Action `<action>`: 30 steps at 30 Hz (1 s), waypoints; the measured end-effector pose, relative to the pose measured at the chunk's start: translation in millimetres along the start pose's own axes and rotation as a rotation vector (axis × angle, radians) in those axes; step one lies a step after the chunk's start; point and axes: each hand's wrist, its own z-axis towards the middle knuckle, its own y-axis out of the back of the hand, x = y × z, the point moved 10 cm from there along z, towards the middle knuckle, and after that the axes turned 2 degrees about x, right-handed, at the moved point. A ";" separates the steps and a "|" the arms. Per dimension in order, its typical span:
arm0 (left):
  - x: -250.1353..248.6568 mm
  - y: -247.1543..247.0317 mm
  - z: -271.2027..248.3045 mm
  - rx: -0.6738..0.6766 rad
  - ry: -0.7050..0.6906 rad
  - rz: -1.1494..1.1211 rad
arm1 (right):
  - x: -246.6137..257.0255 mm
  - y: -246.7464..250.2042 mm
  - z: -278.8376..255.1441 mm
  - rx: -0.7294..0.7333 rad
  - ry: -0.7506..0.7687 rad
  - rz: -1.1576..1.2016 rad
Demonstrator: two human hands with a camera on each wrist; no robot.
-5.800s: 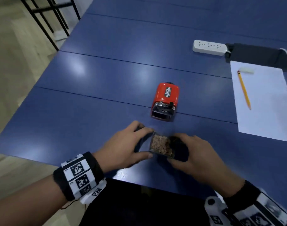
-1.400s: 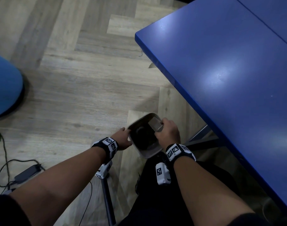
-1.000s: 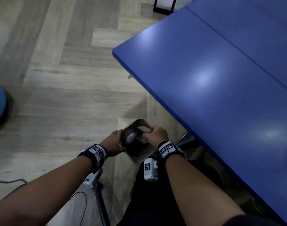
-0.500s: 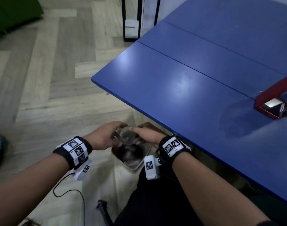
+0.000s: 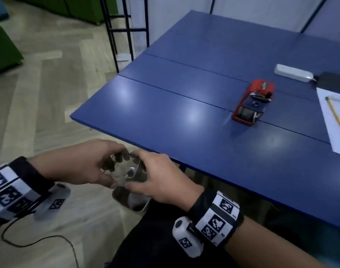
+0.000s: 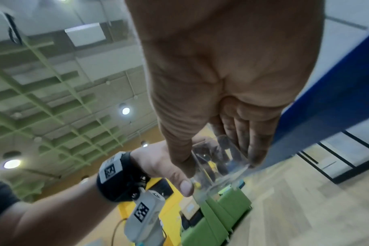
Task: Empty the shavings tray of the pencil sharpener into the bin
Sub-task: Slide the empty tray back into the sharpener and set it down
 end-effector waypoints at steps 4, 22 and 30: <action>-74.6 23.1 10.2 0.026 -0.125 0.090 | -12.9 54.1 -49.5 -0.152 -0.037 0.042; -283.9 122.7 236.2 -0.132 -0.386 0.156 | -143.2 171.2 -218.2 -0.663 -0.442 0.182; -267.0 95.5 284.2 -0.062 -0.360 0.021 | -171.9 174.2 -248.6 -0.734 -0.524 0.210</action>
